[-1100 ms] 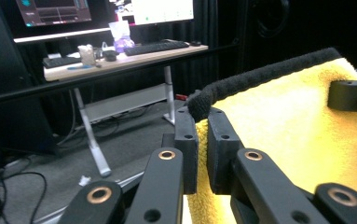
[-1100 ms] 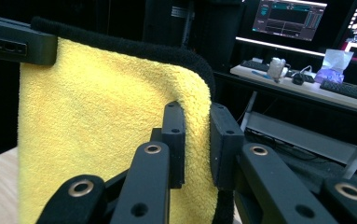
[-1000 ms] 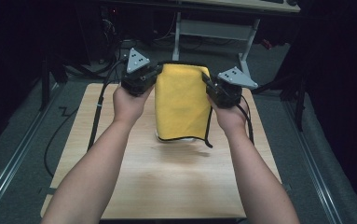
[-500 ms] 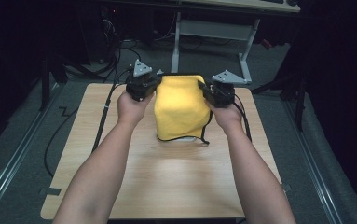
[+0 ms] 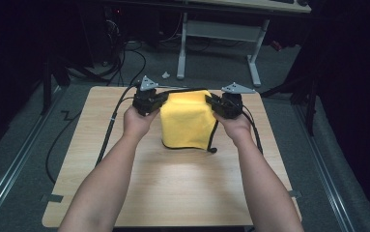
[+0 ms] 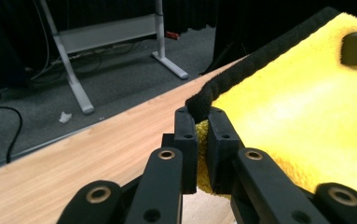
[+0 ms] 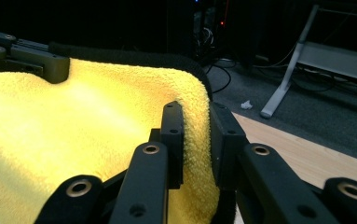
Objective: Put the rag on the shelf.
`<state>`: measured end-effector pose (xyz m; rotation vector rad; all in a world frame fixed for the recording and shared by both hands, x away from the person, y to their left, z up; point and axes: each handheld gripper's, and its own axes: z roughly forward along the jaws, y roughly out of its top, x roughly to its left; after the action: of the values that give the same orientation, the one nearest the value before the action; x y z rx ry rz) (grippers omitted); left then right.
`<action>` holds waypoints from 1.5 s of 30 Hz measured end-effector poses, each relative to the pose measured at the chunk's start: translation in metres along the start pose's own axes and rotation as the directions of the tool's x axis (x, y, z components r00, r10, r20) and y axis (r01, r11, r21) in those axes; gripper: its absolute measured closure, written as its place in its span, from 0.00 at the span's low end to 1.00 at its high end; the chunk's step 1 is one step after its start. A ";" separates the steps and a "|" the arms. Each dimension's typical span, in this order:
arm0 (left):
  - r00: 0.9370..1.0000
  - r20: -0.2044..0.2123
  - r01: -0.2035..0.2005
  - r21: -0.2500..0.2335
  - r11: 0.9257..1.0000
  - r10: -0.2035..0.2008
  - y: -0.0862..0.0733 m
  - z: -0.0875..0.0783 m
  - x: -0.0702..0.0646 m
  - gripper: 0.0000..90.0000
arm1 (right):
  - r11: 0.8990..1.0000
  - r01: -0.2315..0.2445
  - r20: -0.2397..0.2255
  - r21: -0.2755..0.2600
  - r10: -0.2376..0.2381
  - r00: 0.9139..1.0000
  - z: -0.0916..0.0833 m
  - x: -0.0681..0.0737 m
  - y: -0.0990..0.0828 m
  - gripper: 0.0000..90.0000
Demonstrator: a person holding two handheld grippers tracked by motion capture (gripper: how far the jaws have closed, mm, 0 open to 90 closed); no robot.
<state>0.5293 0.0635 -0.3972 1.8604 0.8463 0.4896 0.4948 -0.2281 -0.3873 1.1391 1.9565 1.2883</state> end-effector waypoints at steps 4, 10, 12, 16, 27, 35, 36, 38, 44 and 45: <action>1.000 0.012 0.024 0.003 1.000 -0.024 -0.003 0.001 0.001 0.94 | 1.000 -0.003 -0.013 0.021 0.003 1.000 -0.002 -0.002 -0.004 0.86; 0.997 0.037 0.071 0.022 0.997 -0.072 -0.010 0.002 0.003 0.93 | 0.999 -0.022 -0.019 0.045 0.023 1.000 -0.002 -0.002 -0.014 0.89; 0.994 0.052 0.096 0.030 0.995 -0.098 -0.014 0.004 0.006 0.94 | 0.998 -0.035 -0.025 0.051 0.037 0.999 -0.001 -0.003 -0.016 0.90; 0.985 0.087 0.145 0.032 0.989 -0.147 -0.025 0.007 0.012 0.94 | 0.996 -0.068 -0.049 0.052 0.070 0.996 0.002 -0.004 -0.020 0.90; 0.967 0.146 0.206 0.053 0.977 -0.211 -0.046 0.016 0.017 0.93 | 0.994 -0.084 -0.079 0.071 0.090 0.993 0.009 -0.011 -0.035 0.90; 0.962 0.151 0.219 0.061 0.974 -0.226 -0.056 0.015 0.017 0.93 | 0.990 -0.123 -0.067 0.072 0.128 0.989 0.013 -0.009 -0.041 0.89; 0.962 0.153 0.218 0.061 0.974 -0.225 -0.057 0.015 0.017 0.93 | 0.990 -0.125 -0.066 0.071 0.130 0.989 0.013 -0.009 -0.042 0.89; 0.963 0.156 0.214 0.068 0.974 -0.222 -0.058 0.016 0.017 0.93 | 0.990 -0.125 -0.064 0.071 0.130 0.989 0.014 -0.009 -0.045 0.89; 0.962 0.160 0.211 0.084 0.974 -0.222 -0.066 0.018 0.016 0.93 | 0.984 -0.152 -0.066 0.089 0.158 0.985 0.017 -0.009 -0.056 0.89; 0.961 0.160 0.213 0.086 0.973 -0.225 -0.067 0.019 0.016 0.93 | 0.984 -0.153 -0.066 0.089 0.159 0.985 0.018 -0.010 -0.057 0.89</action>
<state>0.5300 0.0810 -0.4666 1.8134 0.9497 0.1635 0.4934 -0.2388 -0.4466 1.3264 2.0242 1.3556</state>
